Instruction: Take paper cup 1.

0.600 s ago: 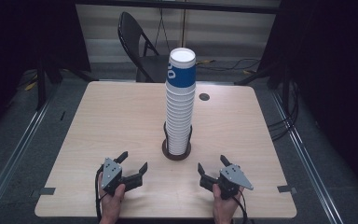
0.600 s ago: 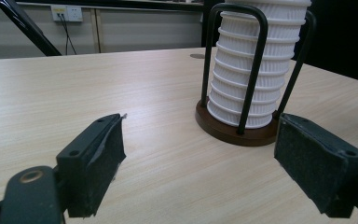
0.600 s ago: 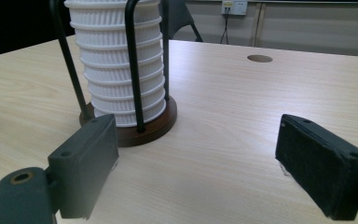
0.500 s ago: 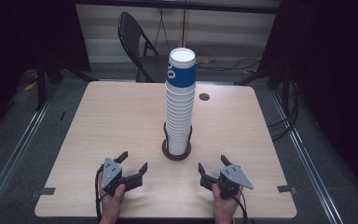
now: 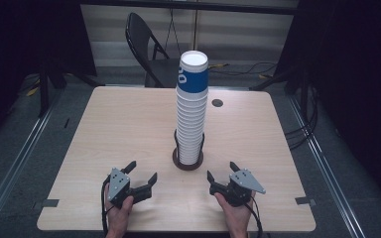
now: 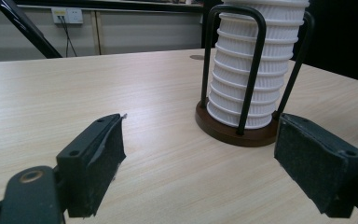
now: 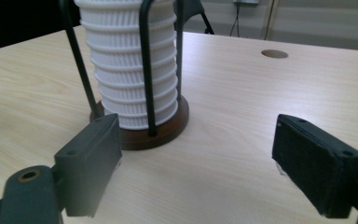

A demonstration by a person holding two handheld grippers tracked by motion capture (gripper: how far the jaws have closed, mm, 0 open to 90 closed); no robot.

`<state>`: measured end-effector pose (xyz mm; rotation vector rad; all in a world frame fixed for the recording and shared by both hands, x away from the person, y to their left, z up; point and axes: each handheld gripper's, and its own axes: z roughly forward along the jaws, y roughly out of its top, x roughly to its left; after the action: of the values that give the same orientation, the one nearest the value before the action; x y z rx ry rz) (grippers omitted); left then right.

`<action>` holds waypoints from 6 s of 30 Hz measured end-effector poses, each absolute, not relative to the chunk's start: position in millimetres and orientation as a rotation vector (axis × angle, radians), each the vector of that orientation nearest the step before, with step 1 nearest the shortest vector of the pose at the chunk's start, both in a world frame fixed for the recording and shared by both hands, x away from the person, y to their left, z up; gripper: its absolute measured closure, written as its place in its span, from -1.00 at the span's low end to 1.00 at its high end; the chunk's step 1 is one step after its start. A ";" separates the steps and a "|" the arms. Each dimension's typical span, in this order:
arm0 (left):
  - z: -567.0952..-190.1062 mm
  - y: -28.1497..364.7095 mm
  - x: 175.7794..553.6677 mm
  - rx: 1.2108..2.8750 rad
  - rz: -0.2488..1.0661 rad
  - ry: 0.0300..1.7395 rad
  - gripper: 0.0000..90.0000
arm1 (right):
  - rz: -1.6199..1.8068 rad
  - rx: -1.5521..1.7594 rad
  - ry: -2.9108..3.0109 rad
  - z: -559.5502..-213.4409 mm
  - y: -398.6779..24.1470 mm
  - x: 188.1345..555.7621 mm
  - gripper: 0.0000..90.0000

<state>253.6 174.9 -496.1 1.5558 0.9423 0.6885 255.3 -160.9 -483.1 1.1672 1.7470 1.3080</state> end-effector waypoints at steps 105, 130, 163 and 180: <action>-497.3 176.9 249.4 1.522 0.698 0.905 -0.65 | 1.696 0.763 1.825 -250.2 -118.3 355.4 -0.72; -497.0 176.4 249.8 1.534 0.693 0.902 -0.65 | 1.681 0.789 1.881 -253.5 -99.5 378.3 -0.69; -497.2 176.6 249.5 1.528 0.693 0.898 -0.65 | 1.736 0.753 1.845 -232.5 -101.7 378.2 -0.55; -497.2 176.2 249.5 1.532 0.689 0.897 -0.65 | 1.769 0.739 1.812 -215.1 -99.9 376.4 -0.54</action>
<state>249.5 176.2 -497.2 1.5318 0.8966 0.6893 376.4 -99.9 -215.1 0.7391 1.8124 1.7694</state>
